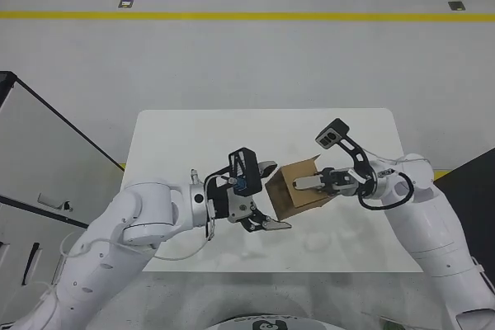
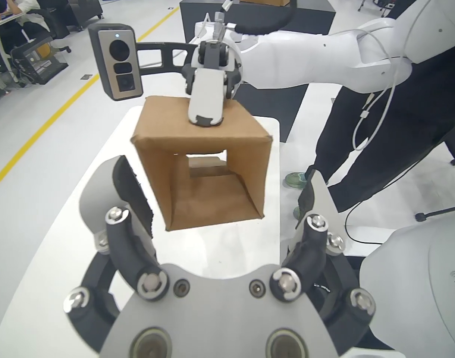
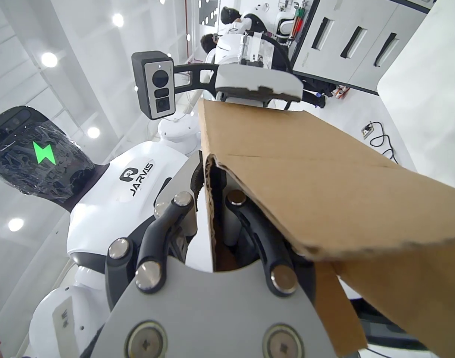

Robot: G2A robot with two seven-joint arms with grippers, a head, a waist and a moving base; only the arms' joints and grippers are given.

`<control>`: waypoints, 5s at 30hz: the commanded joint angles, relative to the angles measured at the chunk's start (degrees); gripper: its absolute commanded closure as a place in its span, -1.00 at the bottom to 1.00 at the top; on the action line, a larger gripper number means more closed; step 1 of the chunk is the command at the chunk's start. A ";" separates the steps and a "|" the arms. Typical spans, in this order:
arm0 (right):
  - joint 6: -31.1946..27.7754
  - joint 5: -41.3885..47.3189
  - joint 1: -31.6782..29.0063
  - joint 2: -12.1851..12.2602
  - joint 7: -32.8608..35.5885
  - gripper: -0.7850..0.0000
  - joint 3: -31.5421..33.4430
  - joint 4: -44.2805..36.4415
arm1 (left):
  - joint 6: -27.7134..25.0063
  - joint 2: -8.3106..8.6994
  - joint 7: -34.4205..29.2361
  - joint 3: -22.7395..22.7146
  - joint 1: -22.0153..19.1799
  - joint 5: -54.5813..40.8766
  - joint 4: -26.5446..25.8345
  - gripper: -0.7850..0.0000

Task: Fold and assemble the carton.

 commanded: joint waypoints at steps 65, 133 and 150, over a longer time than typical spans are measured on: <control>7.28 9.92 1.95 -1.15 2.15 1.00 -3.45 5.71 | 5.14 -0.53 7.47 2.10 4.20 9.63 -2.19 -1.00; 3.90 2.65 -0.81 -0.55 -0.63 1.00 -1.97 0.25 | 5.74 -0.85 2.82 3.15 3.46 7.20 -2.35 -0.05; 3.84 4.96 -1.72 -0.32 0.22 0.10 -0.30 0.73 | 5.86 -0.95 2.65 3.26 3.23 6.92 -2.13 0.64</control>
